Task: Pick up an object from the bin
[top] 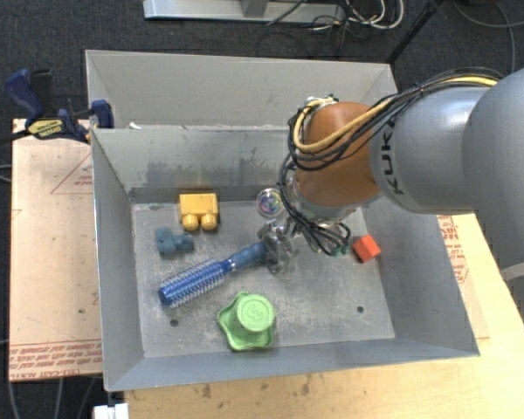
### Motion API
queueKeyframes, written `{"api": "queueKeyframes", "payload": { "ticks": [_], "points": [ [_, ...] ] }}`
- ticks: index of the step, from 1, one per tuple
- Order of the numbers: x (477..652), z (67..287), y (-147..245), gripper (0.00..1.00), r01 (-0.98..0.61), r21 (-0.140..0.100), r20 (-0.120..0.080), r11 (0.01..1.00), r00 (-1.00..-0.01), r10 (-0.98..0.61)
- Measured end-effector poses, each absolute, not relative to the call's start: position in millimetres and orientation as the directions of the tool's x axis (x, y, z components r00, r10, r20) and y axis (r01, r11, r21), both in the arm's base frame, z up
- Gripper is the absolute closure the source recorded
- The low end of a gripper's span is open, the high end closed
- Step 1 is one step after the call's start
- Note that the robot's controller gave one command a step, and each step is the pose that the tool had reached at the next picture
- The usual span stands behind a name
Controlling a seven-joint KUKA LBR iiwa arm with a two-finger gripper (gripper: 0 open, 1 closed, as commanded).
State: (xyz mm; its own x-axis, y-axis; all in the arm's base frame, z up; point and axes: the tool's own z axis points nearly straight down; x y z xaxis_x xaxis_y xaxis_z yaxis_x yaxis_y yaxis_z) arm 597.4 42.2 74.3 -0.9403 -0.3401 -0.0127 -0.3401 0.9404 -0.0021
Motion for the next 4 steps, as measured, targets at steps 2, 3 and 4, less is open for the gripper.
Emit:
{"api": "queueKeyframes", "payload": {
  "ticks": [2, 3, 4],
  "points": [
    [601.0, 75, -98, 0.0, -0.61, -0.004, -0.002, 0.792, -0.792, -0.61],
    [647.5, 134, -159, 0.0, -0.686, -0.011, -0.008, 0.728, -0.728, -0.686],
    [631.7, 90, -137, 0.0, -0.819, 0.005, -0.012, 0.574, -0.574, -0.819]
  ]
}}
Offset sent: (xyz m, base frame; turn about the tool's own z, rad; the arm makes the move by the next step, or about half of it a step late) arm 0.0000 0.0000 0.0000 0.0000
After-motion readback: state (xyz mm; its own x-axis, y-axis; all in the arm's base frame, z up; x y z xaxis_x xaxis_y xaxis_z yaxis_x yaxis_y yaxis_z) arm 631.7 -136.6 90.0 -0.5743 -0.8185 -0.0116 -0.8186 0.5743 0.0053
